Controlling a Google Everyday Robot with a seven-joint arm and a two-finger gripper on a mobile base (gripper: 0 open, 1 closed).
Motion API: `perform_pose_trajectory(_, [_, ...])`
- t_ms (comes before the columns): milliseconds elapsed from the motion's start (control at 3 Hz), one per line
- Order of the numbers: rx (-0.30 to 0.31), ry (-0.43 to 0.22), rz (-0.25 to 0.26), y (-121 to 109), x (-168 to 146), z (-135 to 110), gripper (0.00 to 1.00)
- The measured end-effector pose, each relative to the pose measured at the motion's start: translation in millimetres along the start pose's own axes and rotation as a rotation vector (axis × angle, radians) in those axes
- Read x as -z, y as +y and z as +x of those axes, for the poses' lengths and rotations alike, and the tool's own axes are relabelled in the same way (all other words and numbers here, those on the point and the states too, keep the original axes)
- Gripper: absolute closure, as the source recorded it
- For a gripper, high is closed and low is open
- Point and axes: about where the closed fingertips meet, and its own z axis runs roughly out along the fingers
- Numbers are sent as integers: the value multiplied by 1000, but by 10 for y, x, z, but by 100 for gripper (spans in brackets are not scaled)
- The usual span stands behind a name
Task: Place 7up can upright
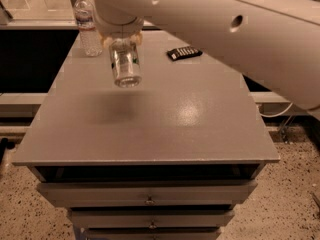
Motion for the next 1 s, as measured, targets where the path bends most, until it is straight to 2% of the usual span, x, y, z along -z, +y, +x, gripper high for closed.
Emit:
perform_pose_trajectory(333, [43, 84, 137, 40, 140, 424, 100])
perform_pose_trajectory(667, [51, 141, 296, 140, 274, 642, 100])
perform_pose_trajectory(1000, [55, 171, 355, 430, 491, 643, 100])
